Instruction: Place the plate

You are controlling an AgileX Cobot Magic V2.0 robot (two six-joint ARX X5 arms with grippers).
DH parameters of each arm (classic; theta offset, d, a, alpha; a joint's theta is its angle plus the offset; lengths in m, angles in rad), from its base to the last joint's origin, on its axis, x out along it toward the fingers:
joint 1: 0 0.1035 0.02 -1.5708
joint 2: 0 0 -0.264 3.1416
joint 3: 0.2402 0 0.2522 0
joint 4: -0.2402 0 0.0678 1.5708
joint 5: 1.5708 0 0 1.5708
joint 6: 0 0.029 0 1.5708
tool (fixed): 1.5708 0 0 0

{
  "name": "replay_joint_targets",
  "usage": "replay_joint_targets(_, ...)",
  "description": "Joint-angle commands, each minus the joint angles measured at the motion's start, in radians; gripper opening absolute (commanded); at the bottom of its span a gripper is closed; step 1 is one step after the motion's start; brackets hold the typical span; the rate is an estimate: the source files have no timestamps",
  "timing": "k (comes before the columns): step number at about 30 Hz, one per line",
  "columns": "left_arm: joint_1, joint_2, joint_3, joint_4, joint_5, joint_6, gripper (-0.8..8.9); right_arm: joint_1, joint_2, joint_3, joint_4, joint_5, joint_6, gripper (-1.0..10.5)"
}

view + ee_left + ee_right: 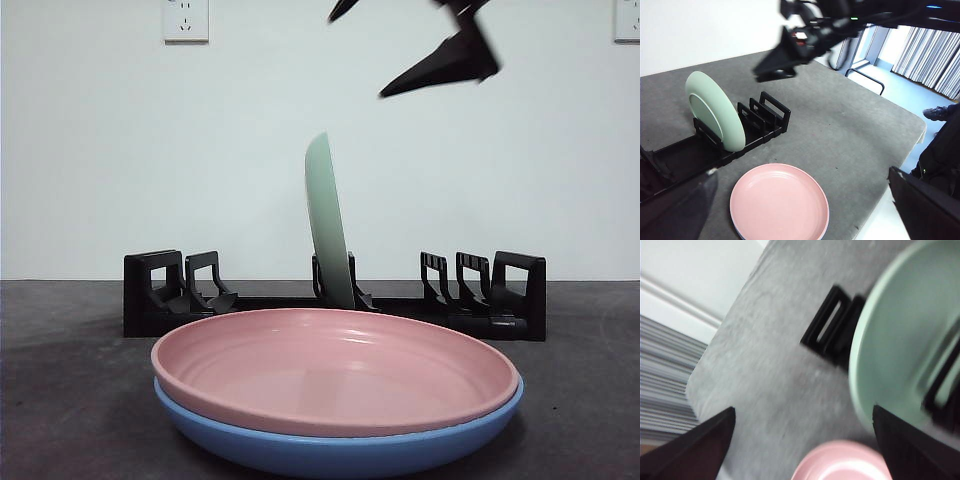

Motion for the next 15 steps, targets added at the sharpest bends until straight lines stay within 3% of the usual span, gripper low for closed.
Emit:
replay_joint_targets(1,-0.006,0.003,0.022,0.011,0.004,0.016,5.62,0.006,0.132,0.114,0.015,-0.003,0.003,4.4)
replay_joint_targets(9,-0.006,0.003,0.022,0.011,0.004,0.016,5.62,0.007,0.322,0.277,0.022,-0.017,0.024,4.2)
replay_joint_targets(15,-0.006,0.003,0.022,0.011,0.003,0.016,5.62,0.007,0.363,0.28,0.066,-0.02,0.047,1.8)
